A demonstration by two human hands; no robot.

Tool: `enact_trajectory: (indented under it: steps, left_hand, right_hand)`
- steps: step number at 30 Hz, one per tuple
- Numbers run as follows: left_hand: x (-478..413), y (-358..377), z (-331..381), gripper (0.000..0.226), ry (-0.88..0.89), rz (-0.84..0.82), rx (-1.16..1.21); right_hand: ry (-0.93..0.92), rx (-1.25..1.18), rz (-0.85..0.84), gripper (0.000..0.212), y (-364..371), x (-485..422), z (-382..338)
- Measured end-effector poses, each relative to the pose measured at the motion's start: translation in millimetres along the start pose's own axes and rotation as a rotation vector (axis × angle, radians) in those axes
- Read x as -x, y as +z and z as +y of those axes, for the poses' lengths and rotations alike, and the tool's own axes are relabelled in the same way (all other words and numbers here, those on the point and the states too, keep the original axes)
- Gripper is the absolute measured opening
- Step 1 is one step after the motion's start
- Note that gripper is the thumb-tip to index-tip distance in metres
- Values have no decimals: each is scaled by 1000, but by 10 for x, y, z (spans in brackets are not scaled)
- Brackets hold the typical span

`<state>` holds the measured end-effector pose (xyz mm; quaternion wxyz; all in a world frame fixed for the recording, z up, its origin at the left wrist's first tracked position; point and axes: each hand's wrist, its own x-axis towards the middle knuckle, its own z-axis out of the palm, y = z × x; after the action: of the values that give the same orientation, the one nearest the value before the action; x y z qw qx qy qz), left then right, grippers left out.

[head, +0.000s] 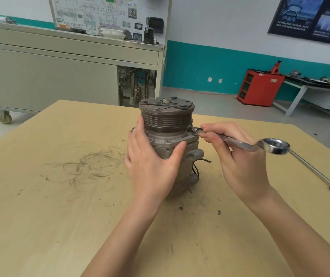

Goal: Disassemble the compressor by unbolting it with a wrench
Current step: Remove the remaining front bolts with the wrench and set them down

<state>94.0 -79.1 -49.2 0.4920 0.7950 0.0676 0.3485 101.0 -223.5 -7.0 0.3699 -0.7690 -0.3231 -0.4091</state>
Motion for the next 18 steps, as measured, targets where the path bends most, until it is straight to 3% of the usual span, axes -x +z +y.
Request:
enact_trajectory:
  steps: [2,5,8,14,16,18]
  left_hand:
    - [-4,-4,0,98,-4,-4,-2]
    - [-6,-3,5,99,-11,-13,-4]
    - [-2,-7,8,99,-11,-14,5]
    - [0,-5,13,99,-13,-7,11]
    - [3,-6,14,99,-12,-10,11]
    - [5,-7,15,99,-11,-10,16]
  right_hand:
    - [129,-255,47,24,43,52,74]
    - [531,-837,171,30,75,-46,312]
    - [905,-1218,98,30,168,-301,562]
    - [979,-1280,-215,23,367,-668,773]
    - [975,-1233,-175,32,321,-670,762]
    - [883,-1059,6,43,221,-638,709]
